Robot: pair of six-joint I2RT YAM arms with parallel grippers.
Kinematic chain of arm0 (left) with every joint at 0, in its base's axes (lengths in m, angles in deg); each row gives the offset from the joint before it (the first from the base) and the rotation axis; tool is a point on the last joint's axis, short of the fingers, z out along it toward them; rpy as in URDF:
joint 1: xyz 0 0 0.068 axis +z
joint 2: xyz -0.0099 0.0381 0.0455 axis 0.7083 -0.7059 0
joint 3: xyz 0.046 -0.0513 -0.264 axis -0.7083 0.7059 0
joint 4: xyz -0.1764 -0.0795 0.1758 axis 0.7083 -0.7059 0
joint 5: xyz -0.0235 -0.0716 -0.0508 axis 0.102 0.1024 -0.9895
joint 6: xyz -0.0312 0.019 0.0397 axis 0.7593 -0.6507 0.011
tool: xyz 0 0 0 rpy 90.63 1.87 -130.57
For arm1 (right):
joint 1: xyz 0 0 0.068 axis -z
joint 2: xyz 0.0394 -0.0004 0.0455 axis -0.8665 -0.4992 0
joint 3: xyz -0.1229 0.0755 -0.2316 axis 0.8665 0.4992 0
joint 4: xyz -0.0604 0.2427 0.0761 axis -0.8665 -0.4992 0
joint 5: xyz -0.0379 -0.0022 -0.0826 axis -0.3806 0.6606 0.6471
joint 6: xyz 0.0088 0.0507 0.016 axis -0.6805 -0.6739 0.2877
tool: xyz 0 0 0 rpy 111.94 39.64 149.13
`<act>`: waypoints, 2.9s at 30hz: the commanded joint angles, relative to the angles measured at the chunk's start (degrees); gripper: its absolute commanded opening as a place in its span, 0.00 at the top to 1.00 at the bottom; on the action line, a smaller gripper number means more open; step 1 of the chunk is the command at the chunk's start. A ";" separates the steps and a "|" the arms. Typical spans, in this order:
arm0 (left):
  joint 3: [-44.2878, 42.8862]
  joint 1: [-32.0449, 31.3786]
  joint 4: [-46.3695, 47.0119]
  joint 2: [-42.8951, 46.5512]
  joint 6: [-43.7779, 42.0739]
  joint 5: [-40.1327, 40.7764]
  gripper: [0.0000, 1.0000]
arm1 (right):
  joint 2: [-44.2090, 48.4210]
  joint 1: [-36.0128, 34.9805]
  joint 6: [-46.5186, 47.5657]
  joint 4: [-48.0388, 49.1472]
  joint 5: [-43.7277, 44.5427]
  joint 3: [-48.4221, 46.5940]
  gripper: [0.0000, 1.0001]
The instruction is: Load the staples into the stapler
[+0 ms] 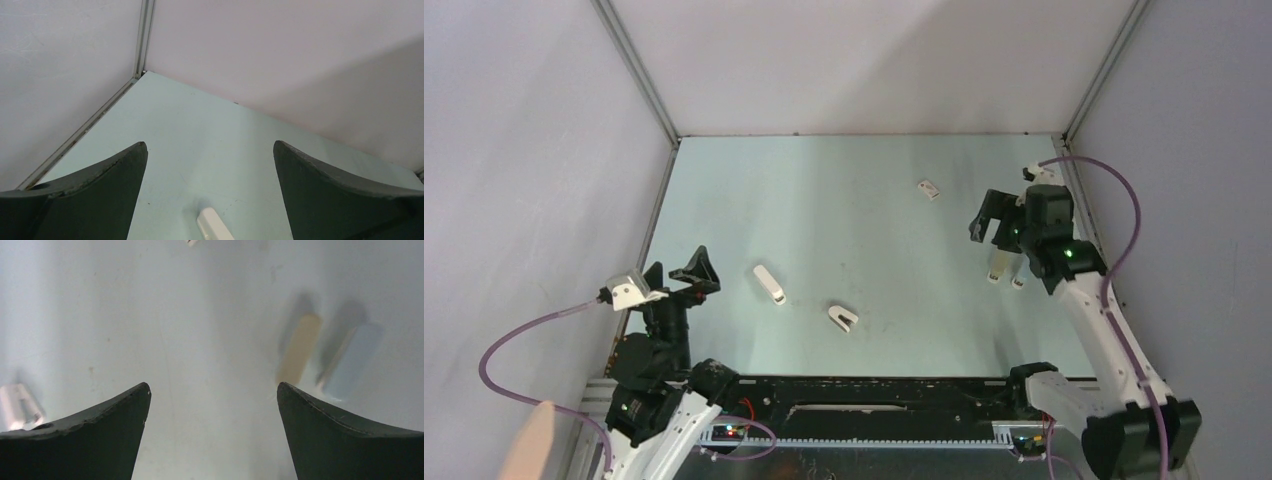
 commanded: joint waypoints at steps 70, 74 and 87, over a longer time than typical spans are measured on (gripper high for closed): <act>-0.44 -2.09 1.54 -2.59 -5.67 -2.43 0.00 | -73.12 -13.21 9.40 -1.49 1.81 -49.91 0.71; -2.97 -2.09 -1.44 -6.64 -3.83 -6.19 0.00 | -64.07 -15.93 7.55 1.72 1.72 -36.10 0.72; -11.47 -2.10 -11.20 -26.76 4.20 -29.37 0.00 | -46.71 -36.75 1.99 2.98 8.58 -8.04 0.72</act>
